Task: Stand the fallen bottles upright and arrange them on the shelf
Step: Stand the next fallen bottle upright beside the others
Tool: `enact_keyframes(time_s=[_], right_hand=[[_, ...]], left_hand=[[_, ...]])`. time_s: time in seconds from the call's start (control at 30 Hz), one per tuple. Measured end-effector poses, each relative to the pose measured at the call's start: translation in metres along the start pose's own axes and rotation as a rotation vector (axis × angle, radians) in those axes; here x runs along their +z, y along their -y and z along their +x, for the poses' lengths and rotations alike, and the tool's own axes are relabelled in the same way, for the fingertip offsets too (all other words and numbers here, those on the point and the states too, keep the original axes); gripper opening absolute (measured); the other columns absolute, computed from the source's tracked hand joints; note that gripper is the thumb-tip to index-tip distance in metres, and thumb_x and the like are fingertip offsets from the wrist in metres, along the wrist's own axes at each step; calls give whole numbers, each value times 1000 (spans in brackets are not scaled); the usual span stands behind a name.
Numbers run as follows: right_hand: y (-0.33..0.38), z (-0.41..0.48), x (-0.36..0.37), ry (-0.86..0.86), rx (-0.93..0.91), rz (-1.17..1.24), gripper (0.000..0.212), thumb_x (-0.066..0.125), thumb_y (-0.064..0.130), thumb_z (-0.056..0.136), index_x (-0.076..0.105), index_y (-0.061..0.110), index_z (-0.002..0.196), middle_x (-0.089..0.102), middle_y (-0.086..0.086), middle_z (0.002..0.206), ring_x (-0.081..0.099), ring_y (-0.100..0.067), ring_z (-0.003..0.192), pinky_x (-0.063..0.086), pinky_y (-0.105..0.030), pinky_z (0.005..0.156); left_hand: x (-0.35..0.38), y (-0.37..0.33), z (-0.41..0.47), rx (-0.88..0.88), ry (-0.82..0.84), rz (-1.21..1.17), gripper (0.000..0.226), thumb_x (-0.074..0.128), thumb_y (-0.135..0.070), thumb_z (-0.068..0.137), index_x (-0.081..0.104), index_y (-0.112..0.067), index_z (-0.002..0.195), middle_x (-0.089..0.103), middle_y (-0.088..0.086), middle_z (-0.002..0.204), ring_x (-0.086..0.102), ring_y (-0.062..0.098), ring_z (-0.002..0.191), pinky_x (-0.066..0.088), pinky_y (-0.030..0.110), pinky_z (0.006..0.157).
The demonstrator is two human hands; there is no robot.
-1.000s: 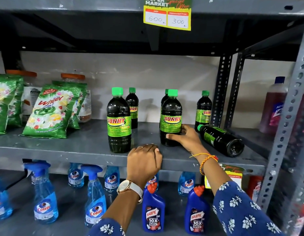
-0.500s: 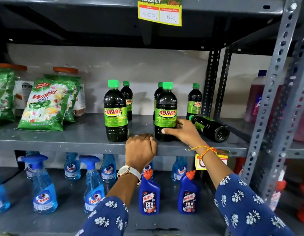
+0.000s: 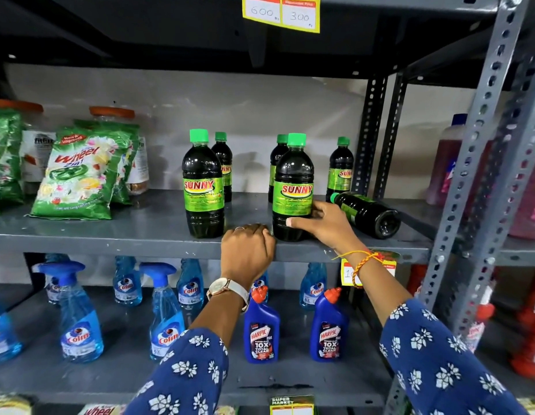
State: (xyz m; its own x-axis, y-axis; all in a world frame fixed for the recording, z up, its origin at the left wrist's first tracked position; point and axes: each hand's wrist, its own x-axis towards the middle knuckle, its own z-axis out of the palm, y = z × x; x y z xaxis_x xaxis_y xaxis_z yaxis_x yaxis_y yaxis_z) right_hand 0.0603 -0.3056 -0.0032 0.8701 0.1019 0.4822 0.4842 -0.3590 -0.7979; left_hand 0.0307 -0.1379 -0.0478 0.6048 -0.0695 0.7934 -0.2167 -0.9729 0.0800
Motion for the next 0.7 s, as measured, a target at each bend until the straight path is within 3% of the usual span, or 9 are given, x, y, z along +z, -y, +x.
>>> enact_keyframes(time_s=[0.23,0.33,0.4,0.47,0.5,0.57,0.63,0.7], right_hand=[[-2,-3,1,-9,-15,14,35,82,28,61,69,27,93,73,5,95,66,-1,88,50,-22,81],[3,-7,-2,45,16,6,43,82,33,62,67,23,101,71,2,102,65,-9,96,50,-27,88],[6,-11,-8,15,79,8,67,78,50,61,60,16,116,64,2,113,61,-10,101,48,-24,89],[7,-15,-22,-158,72,-48,80,69,60,66,52,9,125,59,2,112,59,-6,92,44,-9,73],[9,-16,-33,-263,39,-95,75,67,58,70,54,7,123,61,0,108,60,-7,87,42,-6,67],[12,-13,-58,-445,-32,-224,51,67,45,77,64,2,105,68,-6,96,64,-17,85,46,-16,68],[15,-2,-82,-508,-11,-394,37,67,32,79,66,-2,91,70,-16,87,64,-32,86,49,-32,75],[19,10,-95,-409,79,-585,37,67,34,77,65,-2,88,68,-23,88,62,-39,92,49,-40,81]], left_hand=[[1,1,0,-3,16,-2,38,29,-26,84,61,-15,67,70,6,69,61,26,58,44,30,57],[1,1,1,17,15,-23,40,28,-26,84,62,-14,69,71,7,71,62,26,58,44,30,57],[3,1,1,17,-57,-76,44,27,-26,87,67,-11,84,74,12,86,66,29,69,48,32,62],[4,-2,-4,-73,-180,-216,46,27,-25,91,65,-5,107,68,16,111,66,30,90,50,36,77],[3,-6,-8,-122,-255,-293,45,28,-25,91,61,-3,113,64,17,119,62,29,101,47,38,86],[-1,-19,-16,-126,-403,-357,41,31,-23,92,58,-2,116,59,18,123,53,26,110,37,39,94],[-6,-44,-22,20,-421,-387,36,34,-21,91,60,-2,109,62,18,113,52,25,102,38,35,88],[-10,-77,-22,209,-282,-399,32,35,-22,91,63,-6,93,67,13,93,58,26,84,46,34,72]])
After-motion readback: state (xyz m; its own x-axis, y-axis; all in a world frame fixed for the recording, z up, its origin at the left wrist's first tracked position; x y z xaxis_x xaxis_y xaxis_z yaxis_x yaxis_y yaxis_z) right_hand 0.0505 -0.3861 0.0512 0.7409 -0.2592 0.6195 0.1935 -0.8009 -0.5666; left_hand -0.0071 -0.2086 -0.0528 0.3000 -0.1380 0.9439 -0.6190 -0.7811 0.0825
